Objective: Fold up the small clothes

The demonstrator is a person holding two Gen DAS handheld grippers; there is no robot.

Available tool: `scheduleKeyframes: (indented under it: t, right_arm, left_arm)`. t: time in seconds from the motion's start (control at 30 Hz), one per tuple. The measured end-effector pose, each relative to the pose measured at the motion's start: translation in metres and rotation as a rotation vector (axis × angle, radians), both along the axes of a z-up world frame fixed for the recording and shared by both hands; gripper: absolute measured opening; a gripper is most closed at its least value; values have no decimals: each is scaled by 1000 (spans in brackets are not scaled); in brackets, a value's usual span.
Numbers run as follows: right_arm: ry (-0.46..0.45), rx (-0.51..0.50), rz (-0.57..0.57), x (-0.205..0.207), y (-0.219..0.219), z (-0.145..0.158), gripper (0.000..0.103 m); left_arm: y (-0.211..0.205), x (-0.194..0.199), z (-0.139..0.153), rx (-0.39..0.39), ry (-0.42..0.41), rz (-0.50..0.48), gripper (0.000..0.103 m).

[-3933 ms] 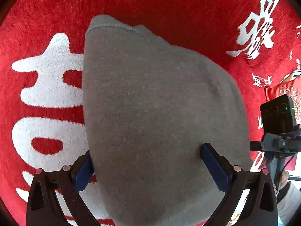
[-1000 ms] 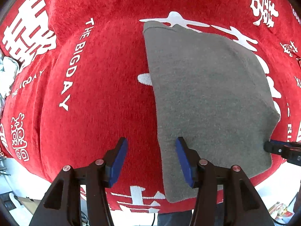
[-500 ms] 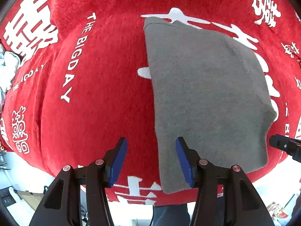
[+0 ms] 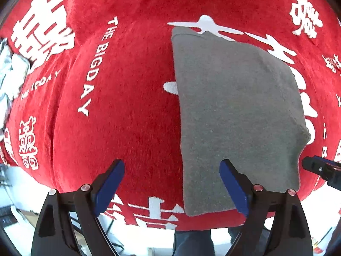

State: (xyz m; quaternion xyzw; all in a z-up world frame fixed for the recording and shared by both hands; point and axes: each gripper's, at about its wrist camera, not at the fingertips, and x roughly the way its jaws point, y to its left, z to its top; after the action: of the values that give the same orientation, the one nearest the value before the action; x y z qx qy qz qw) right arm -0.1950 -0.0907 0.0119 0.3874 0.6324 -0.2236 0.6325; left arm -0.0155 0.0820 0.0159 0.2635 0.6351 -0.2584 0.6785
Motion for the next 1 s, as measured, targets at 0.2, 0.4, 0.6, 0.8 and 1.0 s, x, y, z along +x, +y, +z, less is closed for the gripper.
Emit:
scheduleKeyframes:
  t: [0.2,0.4,0.6,0.8,1.0]
  right_arm:
    - [-2,-56,23,12,2,18,83]
    - [-17,-162,45,21,7,42,103]
    - [-13,-203,44,29,8,49,103]
    - [1,-214,48,36,9,55,103]
    - [3,-221,44,35,10,58,103]
  left_arm:
    - [2,8,7,21,4,56,91]
    - [-6,5,34,-1,-49,-10,91]
    - [-12,3,42,-2,-49,-12,91]
    - [-17,-3,49,-3,-60,-24,91]
    - [-18,-5,52,-5,-69,-24,91]
